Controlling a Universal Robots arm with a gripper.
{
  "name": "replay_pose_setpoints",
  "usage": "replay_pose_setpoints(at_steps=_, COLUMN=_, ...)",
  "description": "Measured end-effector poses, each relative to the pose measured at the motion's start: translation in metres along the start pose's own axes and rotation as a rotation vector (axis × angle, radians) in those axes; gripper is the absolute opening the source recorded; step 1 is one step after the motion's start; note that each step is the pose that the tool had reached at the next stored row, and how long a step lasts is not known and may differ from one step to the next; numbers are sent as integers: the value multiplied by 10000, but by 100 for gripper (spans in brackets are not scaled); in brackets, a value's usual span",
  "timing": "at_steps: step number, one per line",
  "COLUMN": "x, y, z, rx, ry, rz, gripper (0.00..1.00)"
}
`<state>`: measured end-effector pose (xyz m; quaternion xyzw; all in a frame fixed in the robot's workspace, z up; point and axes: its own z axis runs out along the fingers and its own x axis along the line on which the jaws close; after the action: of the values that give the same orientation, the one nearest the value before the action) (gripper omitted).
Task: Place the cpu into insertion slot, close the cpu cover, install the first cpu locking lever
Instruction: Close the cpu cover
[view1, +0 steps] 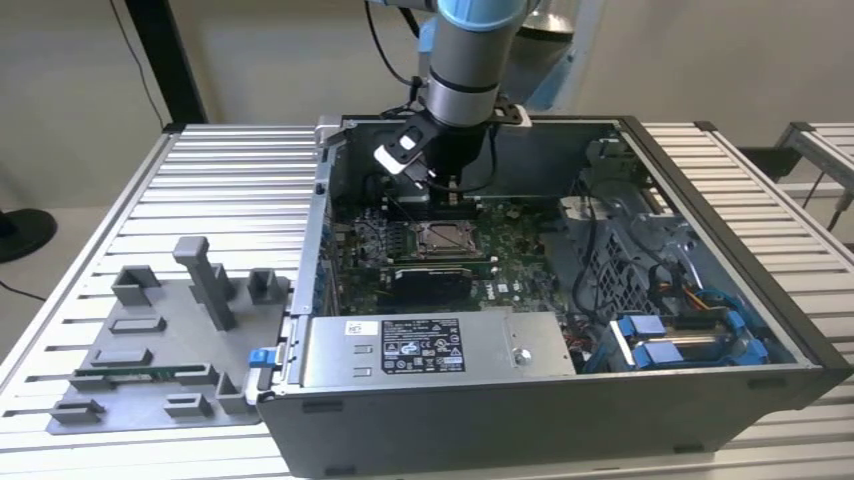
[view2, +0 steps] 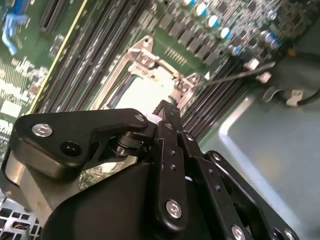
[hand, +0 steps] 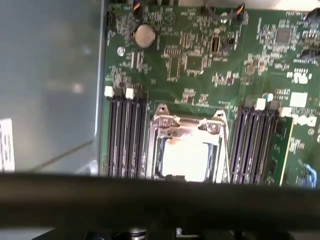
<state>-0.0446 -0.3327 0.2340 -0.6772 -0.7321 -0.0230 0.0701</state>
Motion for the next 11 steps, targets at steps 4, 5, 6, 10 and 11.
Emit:
replay_pose_setpoints(at_steps=4, x=25, y=-73, z=-21, rx=-24, ry=-3, rz=-3, gripper=0)
replay_pose_setpoints(at_steps=5, x=29, y=-87, z=-32, rx=-24, ry=-3, rz=-3, gripper=0)
replay_pose_setpoints(at_steps=6, x=33, y=-103, z=-40, rx=-24, ry=-3, rz=-3, gripper=0)
replay_pose_setpoints(at_steps=10, x=46, y=-182, z=-59, rx=-27, ry=-1, rz=-3, gripper=0)
replay_pose_setpoints(at_steps=11, x=50, y=-207, z=-59, rx=-33, ry=-2, rz=-3, gripper=0)
